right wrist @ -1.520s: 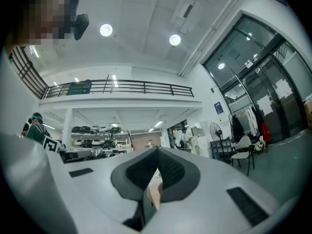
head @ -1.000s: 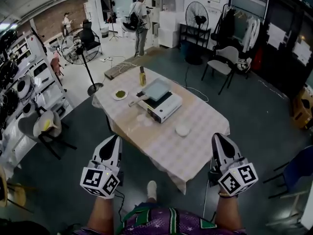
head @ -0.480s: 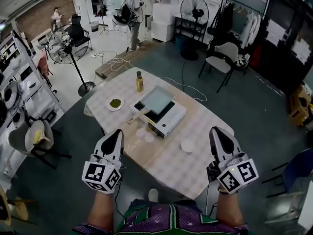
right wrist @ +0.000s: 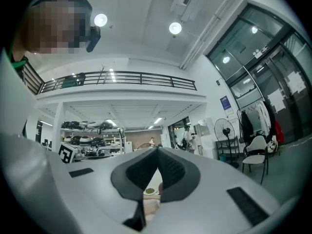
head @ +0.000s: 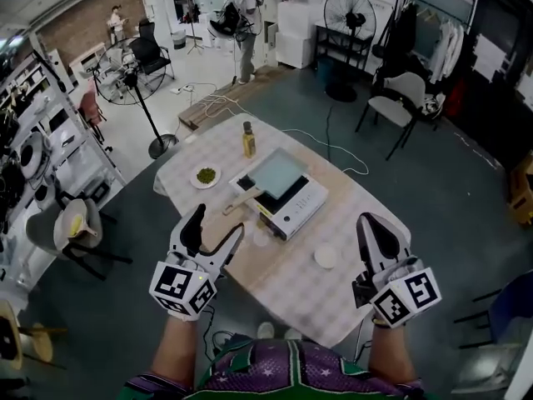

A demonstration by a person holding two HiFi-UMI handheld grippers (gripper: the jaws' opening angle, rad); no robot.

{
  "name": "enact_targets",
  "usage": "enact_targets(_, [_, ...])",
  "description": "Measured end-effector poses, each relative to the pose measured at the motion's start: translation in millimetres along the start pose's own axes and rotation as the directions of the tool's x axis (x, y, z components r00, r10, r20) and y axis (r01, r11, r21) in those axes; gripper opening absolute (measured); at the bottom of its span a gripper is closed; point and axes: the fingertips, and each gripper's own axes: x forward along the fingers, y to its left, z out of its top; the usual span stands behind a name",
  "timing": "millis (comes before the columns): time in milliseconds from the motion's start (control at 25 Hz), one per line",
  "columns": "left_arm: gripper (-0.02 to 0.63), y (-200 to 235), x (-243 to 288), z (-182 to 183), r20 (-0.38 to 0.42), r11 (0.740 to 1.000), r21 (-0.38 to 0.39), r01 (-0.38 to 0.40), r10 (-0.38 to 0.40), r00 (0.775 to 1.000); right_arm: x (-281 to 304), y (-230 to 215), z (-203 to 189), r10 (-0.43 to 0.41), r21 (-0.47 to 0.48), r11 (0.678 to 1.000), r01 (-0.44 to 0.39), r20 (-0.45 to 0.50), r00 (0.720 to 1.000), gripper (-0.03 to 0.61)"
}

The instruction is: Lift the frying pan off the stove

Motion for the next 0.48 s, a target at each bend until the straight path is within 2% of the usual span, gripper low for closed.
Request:
enact_targets(40, [0.4,0,4,-1,0.001,1.0,0.004,0.003,-0.003,1.0,1,-1,-2,0.005,0.003,1.0,-0.005,0.001,1.0,0.006])
enact_targets(160, [0.442,-1,14,-10,-0.024,1.0,0.016,0.007,-0.006,1.0,1,-7,-5,0.01,0.018,1.0,-0.01,0.007,1.0,0.006])
enact_targets(480, [0.448,-10,38,-26,-0.144,0.997,0.072,0.038,-0.027,0.989,-6,-25,1,0.024,0.052,0.998,-0.025,0.028,0.999,0.006])
